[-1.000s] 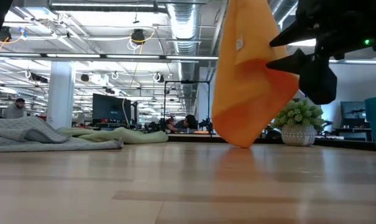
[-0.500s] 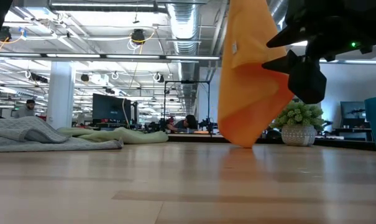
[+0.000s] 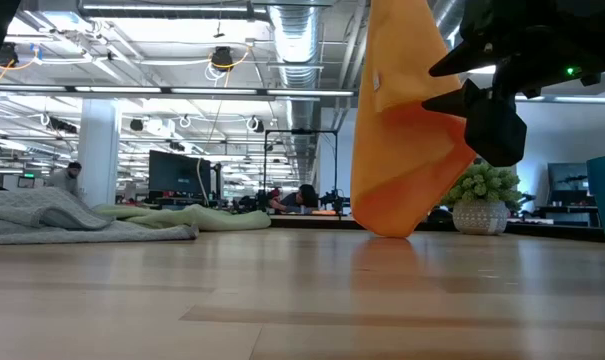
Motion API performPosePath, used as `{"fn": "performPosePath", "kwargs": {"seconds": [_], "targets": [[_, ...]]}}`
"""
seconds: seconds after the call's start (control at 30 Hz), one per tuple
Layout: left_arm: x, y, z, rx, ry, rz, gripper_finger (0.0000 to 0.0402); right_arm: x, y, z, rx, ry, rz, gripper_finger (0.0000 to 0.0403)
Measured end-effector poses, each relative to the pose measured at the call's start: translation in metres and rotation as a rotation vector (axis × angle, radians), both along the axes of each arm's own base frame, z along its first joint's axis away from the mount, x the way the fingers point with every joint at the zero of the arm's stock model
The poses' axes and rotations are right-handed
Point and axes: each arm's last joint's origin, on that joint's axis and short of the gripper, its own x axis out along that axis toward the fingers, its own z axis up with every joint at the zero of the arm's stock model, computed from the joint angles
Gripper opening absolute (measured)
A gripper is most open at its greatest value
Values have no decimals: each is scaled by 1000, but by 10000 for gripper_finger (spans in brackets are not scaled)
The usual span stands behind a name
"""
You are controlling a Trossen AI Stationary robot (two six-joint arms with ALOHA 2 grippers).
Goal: Fold microfiber towels
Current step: Fold the orange towel
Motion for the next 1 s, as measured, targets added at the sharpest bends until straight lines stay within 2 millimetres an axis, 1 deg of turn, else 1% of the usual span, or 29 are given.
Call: {"fn": "performPosePath", "kwargs": {"seconds": [0.2,0.43,0.53,0.7,0.73,0.87,1.0], "targets": [[0,0,-2,-2,22,0,0,0,0,0,-39,55,0,191],[0,0,-2,7,25,-2,0,3,-3,0,-32,48,-15,143],[0,0,-2,7,24,-2,0,3,-4,0,-29,44,-19,107],[0,0,-2,7,25,-4,0,4,-4,1,-29,43,-21,23],[0,0,-3,7,29,-4,0,5,-4,1,-27,41,-20,13],[-1,0,-9,1,89,-5,0,9,3,12,10,17,-9,13],[-4,-1,-17,-7,185,-5,0,6,8,32,92,0,20,5]]}}
